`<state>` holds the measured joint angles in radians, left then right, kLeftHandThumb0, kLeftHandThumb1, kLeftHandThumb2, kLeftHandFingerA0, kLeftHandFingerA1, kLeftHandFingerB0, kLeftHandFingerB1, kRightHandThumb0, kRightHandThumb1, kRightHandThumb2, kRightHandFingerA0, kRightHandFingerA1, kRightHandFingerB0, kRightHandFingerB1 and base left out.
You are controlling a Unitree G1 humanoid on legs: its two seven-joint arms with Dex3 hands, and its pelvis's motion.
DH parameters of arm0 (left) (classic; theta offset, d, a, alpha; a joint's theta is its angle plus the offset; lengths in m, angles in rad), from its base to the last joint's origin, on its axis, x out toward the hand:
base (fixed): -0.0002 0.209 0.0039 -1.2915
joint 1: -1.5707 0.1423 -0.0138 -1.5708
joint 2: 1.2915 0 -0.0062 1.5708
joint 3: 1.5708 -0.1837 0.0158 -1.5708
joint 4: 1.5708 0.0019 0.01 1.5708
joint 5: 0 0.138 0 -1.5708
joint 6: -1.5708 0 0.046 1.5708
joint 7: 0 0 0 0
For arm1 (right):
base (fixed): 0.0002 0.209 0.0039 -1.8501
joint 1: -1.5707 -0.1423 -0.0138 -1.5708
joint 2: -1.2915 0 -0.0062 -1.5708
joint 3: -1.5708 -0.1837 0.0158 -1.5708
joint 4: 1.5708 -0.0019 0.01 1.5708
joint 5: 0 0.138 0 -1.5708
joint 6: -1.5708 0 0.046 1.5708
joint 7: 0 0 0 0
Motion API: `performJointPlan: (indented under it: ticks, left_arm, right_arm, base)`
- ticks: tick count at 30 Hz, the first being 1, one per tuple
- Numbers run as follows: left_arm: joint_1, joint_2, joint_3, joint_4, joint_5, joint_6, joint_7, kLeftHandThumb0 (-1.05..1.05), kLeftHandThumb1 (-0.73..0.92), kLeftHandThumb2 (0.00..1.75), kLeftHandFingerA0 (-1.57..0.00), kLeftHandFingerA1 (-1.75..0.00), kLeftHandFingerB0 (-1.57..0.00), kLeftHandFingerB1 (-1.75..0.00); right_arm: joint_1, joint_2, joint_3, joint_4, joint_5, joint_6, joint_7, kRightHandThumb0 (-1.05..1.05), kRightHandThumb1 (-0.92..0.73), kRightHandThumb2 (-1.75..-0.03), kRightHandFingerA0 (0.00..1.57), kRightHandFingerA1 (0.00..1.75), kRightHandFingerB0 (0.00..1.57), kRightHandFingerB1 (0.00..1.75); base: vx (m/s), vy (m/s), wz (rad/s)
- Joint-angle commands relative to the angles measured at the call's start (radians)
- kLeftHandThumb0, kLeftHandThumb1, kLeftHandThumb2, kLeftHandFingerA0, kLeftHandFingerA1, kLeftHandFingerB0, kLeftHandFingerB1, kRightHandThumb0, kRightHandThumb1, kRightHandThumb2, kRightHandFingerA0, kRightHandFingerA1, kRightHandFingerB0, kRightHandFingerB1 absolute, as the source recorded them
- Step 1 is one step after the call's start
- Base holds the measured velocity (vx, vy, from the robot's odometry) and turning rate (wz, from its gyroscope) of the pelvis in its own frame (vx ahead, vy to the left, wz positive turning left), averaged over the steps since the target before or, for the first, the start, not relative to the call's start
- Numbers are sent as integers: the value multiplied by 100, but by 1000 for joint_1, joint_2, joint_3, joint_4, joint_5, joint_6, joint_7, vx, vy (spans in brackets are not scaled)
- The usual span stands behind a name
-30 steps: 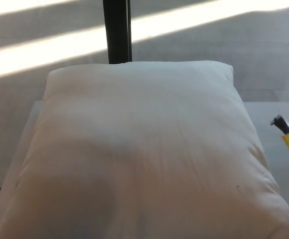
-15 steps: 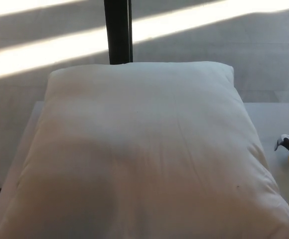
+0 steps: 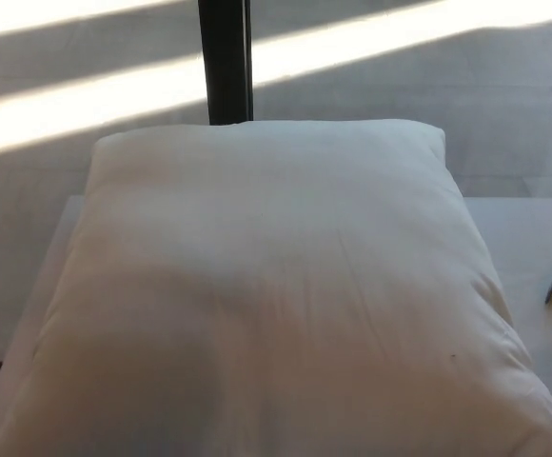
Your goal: A hammer is kept on the right hand side and a pillow is kept on the left hand side on the desk infront of the robot and the robot uses its right hand to pick up the hammer and makes a downward swinging motion to hit the pillow
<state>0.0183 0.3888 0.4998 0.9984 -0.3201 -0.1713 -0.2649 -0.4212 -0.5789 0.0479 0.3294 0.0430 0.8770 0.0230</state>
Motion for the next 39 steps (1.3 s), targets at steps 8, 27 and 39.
performJointPlan:
  ticks: [8,27,39]
  left_arm:
    - [21,25,33,24,-24,-22,-14,-58,62,60,-68,-44,-58,-41]
    - [35,22,40,-13,-33,-8,-8,-60,61,59,-67,-45,-58,-42]
    - [32,17,51,8,-42,0,2,-58,60,59,-69,-46,-60,-43]
  right_arm:
    - [165,-203,-43,-10,109,-466,524,-101,-77,-62,0,0,0,0]
    - [237,-86,-1046,240,483,-538,161,-80,-76,-64,6,32,16,26]
    - [236,-8,-1180,430,441,-628,-101,-82,-66,-95,0,15,2,13]
  base:
    - [0,0,0]
    - [0,0,0]
    - [0,0,0]
